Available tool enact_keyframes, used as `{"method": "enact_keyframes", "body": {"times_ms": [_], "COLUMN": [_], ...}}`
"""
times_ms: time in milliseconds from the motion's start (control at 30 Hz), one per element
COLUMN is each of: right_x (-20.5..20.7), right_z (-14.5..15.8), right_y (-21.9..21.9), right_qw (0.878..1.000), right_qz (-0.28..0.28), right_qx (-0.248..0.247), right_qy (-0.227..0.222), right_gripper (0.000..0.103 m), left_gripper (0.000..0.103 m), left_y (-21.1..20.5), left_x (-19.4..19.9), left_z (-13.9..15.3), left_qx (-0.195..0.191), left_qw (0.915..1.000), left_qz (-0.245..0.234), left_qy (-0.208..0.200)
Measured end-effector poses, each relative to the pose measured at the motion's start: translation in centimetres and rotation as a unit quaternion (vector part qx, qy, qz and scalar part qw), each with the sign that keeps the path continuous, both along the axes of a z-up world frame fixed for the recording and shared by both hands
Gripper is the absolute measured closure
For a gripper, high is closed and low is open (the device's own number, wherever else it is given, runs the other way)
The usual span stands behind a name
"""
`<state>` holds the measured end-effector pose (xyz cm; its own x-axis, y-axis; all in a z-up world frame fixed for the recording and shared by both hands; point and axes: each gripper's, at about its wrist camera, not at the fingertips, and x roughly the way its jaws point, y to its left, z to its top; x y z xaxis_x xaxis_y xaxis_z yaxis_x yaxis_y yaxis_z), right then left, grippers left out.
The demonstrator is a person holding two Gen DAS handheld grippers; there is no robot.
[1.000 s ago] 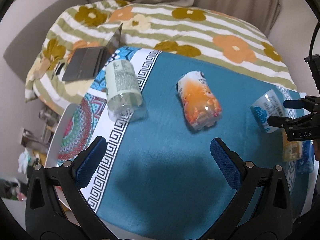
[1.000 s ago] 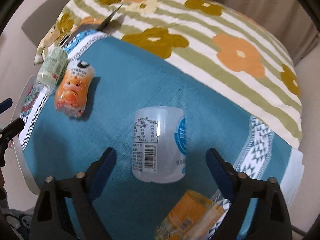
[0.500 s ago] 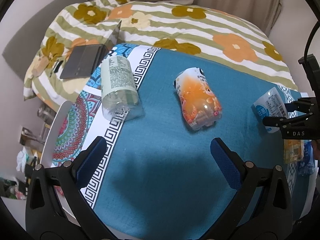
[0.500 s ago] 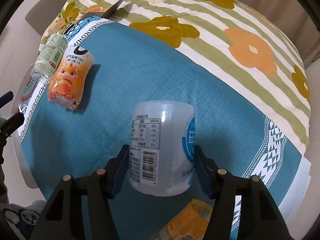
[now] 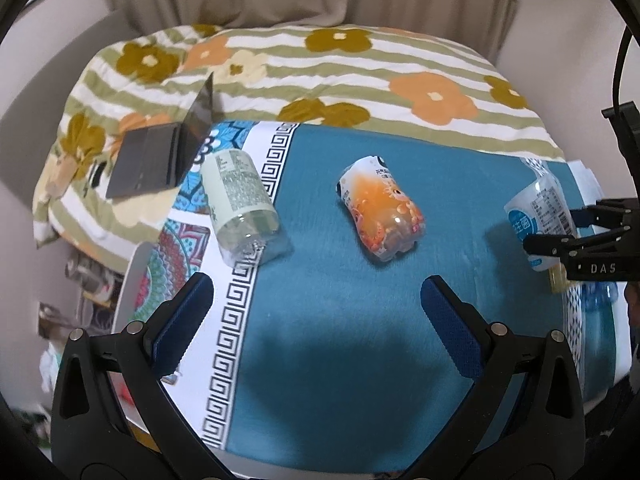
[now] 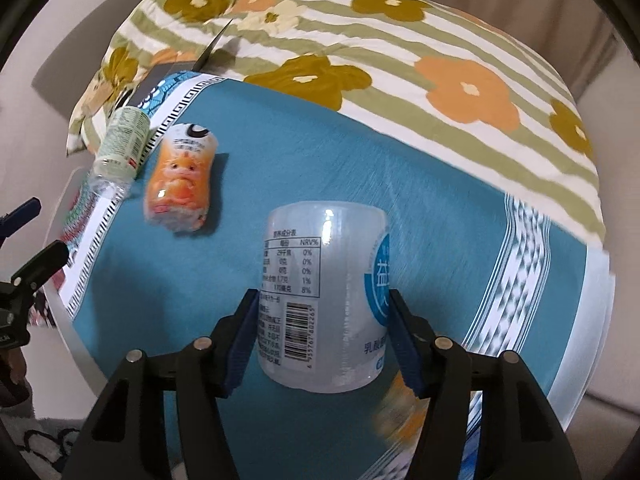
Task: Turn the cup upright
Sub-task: 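Lift the white cup with the right gripper and carry it toward the left gripper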
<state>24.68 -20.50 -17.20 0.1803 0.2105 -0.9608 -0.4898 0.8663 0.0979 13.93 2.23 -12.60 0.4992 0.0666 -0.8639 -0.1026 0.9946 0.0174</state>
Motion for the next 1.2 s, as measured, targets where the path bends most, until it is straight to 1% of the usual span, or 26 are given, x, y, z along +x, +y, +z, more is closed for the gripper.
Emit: {"method": "enact_keyframes", "body": {"times_ms": [167, 267, 400, 500, 633, 767, 867, 1033, 1067, 1133, 1167, 1200], "right_x": [-3.5, -5.5, -7.8, -9.1, -10.3, -11.1, -11.3, -11.2, -11.1, -11.0, -11.0, -11.1], "right_z": [-0.1, -0.6, -1.6, -2.6, -3.7, -4.4, -4.7, -4.6, -4.7, -4.8, -4.7, -4.7], "right_y": [0.5, 0.7, 1.5, 2.0, 2.0, 2.0, 1.6, 1.3, 1.3, 1.4, 1.3, 1.2], "right_qw": [0.998, 0.995, 0.987, 0.981, 0.976, 0.974, 0.971, 0.969, 0.969, 0.968, 0.968, 0.967], "right_qz": [-0.054, -0.093, -0.147, -0.177, -0.201, -0.214, -0.223, -0.231, -0.232, -0.235, -0.236, -0.237], "right_qx": [0.013, 0.027, 0.048, 0.058, 0.063, 0.059, 0.072, 0.076, 0.076, 0.068, 0.071, 0.076], "right_qy": [0.017, 0.03, 0.046, 0.052, 0.051, 0.04, 0.042, 0.043, 0.046, 0.047, 0.045, 0.045], "right_gripper": [0.046, 0.046, 0.046, 0.046, 0.046, 0.046, 0.046, 0.044, 0.043, 0.029, 0.025, 0.019], "left_gripper": [0.0, 0.0, 0.0, 0.0, 0.0, 0.0, 0.0, 0.0, 0.0, 0.0, 0.0, 0.0], "left_y": [1.1, 1.8, 2.6, 3.0, 3.5, 3.8, 3.7, 3.7, 3.7, 3.7, 3.6, 3.6], "left_x": [-1.4, -2.1, -2.8, -3.2, -3.6, -3.6, -3.7, -3.7, -3.7, -3.8, -3.8, -3.8], "left_z": [0.4, 0.1, -0.5, -1.3, -2.4, -3.3, -3.5, -3.3, -3.3, -3.2, -3.1, -3.1], "left_qx": [-0.002, -0.002, -0.001, -0.001, -0.001, -0.01, -0.011, -0.016, -0.016, -0.018, -0.017, -0.017], "left_qw": [0.9993, 0.9984, 0.9971, 0.996, 0.9948, 0.9939, 0.9936, 0.9936, 0.9936, 0.9937, 0.9937, 0.9937], "left_qz": [-0.037, -0.056, -0.076, -0.088, -0.098, -0.103, -0.106, -0.106, -0.105, -0.105, -0.105, -0.105], "left_qy": [-0.002, 0.001, 0.006, 0.015, 0.026, 0.037, 0.038, 0.036, 0.036, 0.035, 0.034, 0.034]}}
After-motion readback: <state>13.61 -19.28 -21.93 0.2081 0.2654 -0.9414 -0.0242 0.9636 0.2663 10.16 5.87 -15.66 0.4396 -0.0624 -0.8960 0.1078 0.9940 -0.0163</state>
